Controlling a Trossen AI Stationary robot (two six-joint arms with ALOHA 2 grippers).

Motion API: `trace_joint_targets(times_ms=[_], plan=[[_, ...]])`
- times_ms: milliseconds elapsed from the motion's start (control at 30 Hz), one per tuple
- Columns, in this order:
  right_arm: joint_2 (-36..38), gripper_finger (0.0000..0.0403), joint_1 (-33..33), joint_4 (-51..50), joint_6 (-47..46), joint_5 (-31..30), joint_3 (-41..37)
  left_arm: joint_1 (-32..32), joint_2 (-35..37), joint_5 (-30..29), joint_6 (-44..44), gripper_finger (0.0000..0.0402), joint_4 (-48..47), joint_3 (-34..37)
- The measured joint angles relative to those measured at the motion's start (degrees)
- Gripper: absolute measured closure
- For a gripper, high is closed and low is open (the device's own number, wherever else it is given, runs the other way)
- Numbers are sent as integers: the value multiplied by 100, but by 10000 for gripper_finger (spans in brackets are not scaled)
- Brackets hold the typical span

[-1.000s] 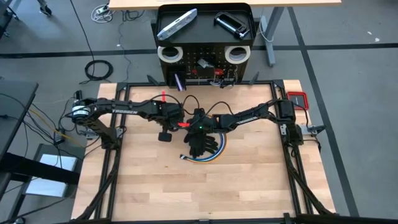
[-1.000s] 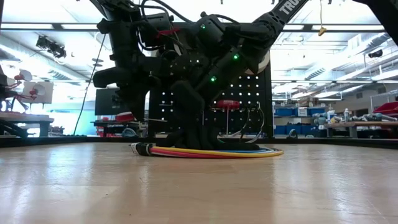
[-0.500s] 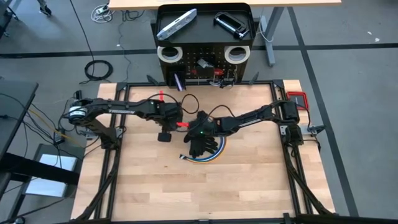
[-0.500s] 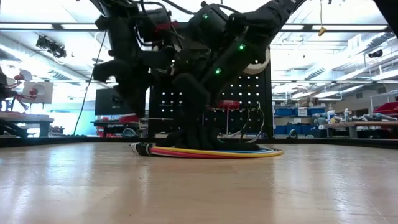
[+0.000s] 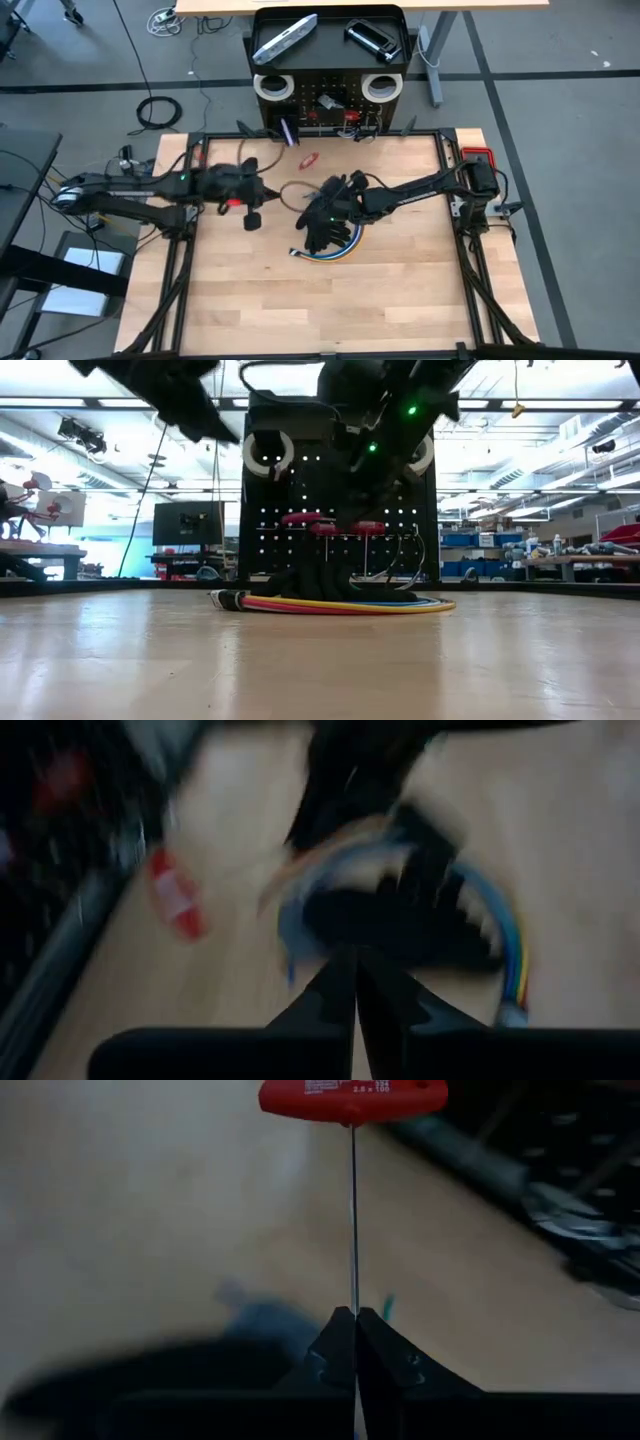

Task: Hang tools onto peg board
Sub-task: Hang the red allen wrench on the peg board

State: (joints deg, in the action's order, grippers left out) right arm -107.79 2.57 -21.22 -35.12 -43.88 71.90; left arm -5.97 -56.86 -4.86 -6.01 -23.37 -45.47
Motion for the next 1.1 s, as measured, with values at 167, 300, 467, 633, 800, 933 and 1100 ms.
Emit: trace_joint_targets(times_ms=[167,300,467,633,800,933,1100], plan=[[-173,395,-382,400,-731,-582,8,390,722,-479,-410,396,2272,1076],[-377,395,-833,826,-1082,-575,-4,400,844,-904,-1032,398,3915,1570],[-380,395,-1246,1463,-1001,-570,1,249,837,-1029,-1217,397,4270,1648],[-380,395,-1661,1845,-705,62,2,64,791,-1018,-1221,397,4317,1652],[-386,395,-1913,2025,-391,74,2,-52,778,-955,-1328,396,4163,1654],[-465,395,-2041,2410,139,449,9,-115,774,-950,-1326,396,4141,1654],[-570,395,-2157,2319,326,474,1,-121,774,-948,-1326,396,4113,1654]])
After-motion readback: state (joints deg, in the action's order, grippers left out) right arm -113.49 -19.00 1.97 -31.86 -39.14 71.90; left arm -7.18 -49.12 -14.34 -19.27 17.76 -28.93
